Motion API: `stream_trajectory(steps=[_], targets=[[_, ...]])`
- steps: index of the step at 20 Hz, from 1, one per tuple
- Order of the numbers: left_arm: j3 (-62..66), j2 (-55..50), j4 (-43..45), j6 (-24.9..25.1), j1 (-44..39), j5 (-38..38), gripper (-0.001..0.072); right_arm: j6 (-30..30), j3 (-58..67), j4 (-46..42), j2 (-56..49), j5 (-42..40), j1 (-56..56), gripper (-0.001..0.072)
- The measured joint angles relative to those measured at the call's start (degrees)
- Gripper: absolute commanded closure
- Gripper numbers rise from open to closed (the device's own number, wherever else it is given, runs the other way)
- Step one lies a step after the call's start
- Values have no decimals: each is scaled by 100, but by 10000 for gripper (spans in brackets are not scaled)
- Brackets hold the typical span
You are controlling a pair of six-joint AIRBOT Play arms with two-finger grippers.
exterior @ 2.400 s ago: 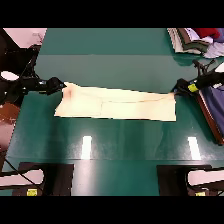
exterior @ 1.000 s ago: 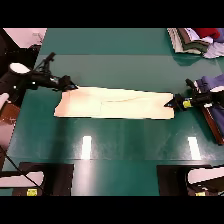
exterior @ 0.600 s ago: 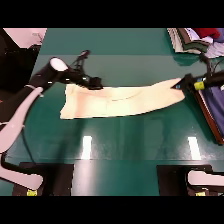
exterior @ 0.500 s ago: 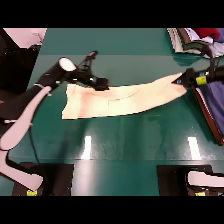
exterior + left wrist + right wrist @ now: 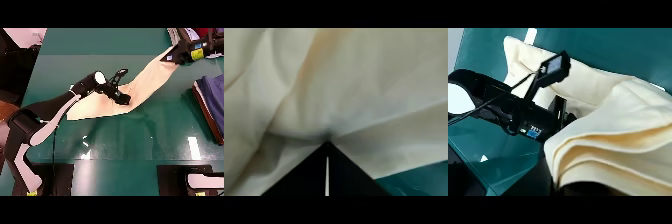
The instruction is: Fold the shirts.
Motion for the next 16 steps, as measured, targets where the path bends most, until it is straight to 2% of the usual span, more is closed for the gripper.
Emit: stream_trajectory(steps=[5, 8, 16], targets=[[24, -9, 39, -2, -20, -74, 682, 68, 337, -22, -153, 61, 463, 695], [33, 201, 120, -81, 254, -168, 682, 70, 385, -33, -181, -33, 756, 695], [35, 1530, 946, -129, 1919, -710, 680, -81, 417, -4, -605, -935, 2039, 692]])
